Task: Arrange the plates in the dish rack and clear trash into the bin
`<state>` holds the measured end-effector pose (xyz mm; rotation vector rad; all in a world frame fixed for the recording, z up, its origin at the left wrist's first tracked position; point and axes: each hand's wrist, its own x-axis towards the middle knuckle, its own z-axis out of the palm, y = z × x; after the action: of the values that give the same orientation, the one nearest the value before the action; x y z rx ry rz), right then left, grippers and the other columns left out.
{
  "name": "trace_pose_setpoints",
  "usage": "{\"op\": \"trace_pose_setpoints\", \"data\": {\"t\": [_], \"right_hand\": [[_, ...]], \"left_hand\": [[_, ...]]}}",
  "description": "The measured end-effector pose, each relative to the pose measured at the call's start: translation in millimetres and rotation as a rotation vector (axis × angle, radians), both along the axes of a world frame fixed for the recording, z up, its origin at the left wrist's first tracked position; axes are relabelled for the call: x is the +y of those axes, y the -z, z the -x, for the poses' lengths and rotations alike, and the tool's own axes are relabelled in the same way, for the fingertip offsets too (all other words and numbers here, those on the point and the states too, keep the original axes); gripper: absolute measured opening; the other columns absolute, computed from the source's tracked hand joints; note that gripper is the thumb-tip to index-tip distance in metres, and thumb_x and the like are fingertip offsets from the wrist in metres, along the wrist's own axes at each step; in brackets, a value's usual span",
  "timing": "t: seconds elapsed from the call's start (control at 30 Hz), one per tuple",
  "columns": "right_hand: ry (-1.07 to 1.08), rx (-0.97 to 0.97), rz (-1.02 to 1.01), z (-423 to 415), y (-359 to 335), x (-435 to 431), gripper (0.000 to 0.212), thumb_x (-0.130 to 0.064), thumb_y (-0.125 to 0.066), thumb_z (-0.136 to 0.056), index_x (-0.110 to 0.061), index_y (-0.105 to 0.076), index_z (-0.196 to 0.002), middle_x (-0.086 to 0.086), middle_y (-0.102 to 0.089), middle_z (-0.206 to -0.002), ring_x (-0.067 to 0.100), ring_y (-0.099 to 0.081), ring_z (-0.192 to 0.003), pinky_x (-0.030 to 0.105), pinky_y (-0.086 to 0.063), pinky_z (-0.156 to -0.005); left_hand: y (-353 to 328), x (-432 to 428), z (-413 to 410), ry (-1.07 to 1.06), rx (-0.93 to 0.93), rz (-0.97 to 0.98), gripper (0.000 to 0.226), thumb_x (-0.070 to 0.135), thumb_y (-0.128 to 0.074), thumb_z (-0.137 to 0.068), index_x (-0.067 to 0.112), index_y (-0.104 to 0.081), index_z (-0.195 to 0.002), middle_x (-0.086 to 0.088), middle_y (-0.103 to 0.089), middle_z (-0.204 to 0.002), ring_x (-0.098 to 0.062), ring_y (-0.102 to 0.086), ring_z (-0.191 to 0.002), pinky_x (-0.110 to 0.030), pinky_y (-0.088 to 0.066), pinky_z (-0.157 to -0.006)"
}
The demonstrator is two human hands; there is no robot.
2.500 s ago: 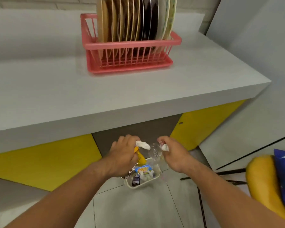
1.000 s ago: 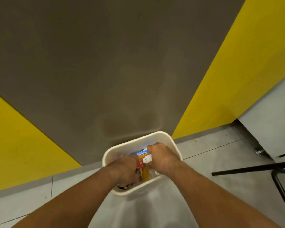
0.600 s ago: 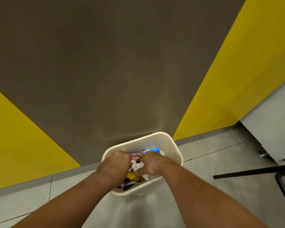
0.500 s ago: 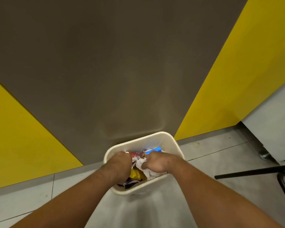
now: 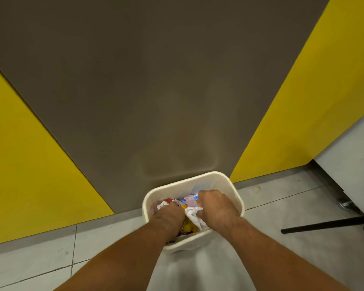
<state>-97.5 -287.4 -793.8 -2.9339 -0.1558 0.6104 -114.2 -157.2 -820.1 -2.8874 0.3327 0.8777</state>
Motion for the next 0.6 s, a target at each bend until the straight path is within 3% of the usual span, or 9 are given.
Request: {"op": "trace_pose_setpoints", "data": {"t": [0.07,0.17,0.33,0.6], "right_hand": [[-0.012,0.048,-0.040,0.5,-0.7,-3.2,0.020,-0.022,-0.065,-0.087,-0.016,-0.067,-0.106,0.006,-0.064,-0.103,0.021,-0.057,-0.088,0.027,-0.048,-0.081],[-0.082,0.113,-0.075,0.5,-4.8,-4.2,0.022,-0.019,-0.061,-0.086,-0.016,-0.072,-0.105,0.006,-0.068,-0.103,0.023,-0.061,-0.092,0.026,-0.050,-0.080],[-0.116,0.097,-0.087,3.1,-16.6,6.4,0.026,-0.002,-0.058,-0.084,-0.017,-0.070,-0.102,0.005,-0.067,-0.112,0.024,-0.063,-0.102,0.030,-0.051,-0.094],[-0.200,0.159,-0.036,7.1,-80.2,10.8,0.042,-0.023,-0.058,-0.088,-0.023,-0.060,-0.129,0.006,-0.059,-0.130,0.025,-0.058,-0.114,0.031,-0.048,-0.097]], "left_hand": [[-10.5,4.3,-4.9,-0.046,-0.022,0.096,0.024,0.019,-0.057,-0.086,0.013,-0.062,-0.109,-0.009,-0.063,-0.113,-0.028,-0.060,-0.104,-0.038,-0.047,-0.087],[-32.9,16.1,-13.2,-0.047,-0.003,0.178,0.019,0.021,-0.061,-0.084,0.008,-0.067,-0.096,-0.012,-0.068,-0.101,-0.029,-0.064,-0.094,-0.028,-0.044,-0.069],[-56.4,38.4,-19.7,-0.100,0.025,0.236,0.014,0.020,-0.057,-0.084,0.010,-0.067,-0.084,-0.007,-0.068,-0.092,-0.024,-0.065,-0.082,-0.032,-0.055,-0.072],[-121.4,63.8,-8.0,-0.180,-0.092,0.314,0.030,0.045,-0.048,-0.093,0.024,-0.062,-0.109,0.002,-0.064,-0.101,-0.017,-0.060,-0.087,-0.034,-0.053,-0.076]]}}
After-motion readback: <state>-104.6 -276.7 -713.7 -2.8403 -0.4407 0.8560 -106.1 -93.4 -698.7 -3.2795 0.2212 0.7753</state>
